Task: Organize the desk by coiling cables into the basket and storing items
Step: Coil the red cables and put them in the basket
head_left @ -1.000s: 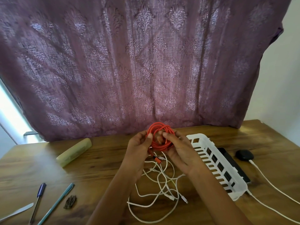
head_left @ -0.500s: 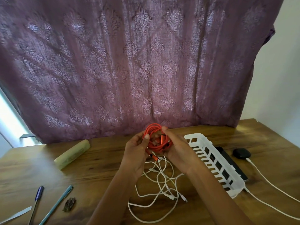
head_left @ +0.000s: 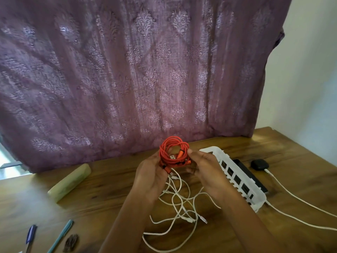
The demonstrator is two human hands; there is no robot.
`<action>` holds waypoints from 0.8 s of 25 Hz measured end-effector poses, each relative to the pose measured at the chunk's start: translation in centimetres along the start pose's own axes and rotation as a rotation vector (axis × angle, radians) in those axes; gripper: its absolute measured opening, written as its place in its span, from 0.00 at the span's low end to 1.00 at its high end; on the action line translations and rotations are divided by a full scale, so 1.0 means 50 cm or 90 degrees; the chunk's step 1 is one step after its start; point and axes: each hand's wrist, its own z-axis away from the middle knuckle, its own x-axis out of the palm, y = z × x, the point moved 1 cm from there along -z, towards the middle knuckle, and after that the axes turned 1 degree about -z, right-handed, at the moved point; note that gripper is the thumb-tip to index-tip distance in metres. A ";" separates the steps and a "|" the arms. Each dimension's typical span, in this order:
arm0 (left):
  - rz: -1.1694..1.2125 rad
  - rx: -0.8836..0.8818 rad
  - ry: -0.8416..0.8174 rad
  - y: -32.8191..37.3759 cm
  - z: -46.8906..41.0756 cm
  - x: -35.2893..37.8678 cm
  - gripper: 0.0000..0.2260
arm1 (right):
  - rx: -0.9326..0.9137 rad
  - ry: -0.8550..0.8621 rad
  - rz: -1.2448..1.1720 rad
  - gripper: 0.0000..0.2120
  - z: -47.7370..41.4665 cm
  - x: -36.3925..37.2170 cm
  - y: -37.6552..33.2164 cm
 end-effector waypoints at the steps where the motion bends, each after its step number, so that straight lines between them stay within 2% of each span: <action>1: -0.045 0.009 -0.020 -0.004 -0.002 -0.003 0.16 | 0.002 0.012 -0.005 0.10 0.001 -0.006 0.003; 4: -0.197 0.012 -0.071 -0.020 -0.009 -0.017 0.17 | -0.011 0.052 0.004 0.08 0.005 -0.027 0.006; 7: -0.355 0.014 -0.050 -0.039 -0.027 -0.023 0.18 | -0.044 0.105 0.035 0.09 0.014 -0.054 0.005; 11: -0.328 0.004 -0.062 -0.075 -0.041 0.011 0.14 | -0.062 0.162 0.064 0.07 0.026 -0.102 0.003; 16: -0.243 -0.072 0.033 -0.130 -0.062 0.074 0.05 | -0.041 0.210 0.106 0.08 0.004 -0.186 0.010; 20: -0.302 -0.098 0.025 -0.188 -0.092 0.119 0.04 | -0.022 0.196 0.165 0.08 -0.027 -0.259 0.012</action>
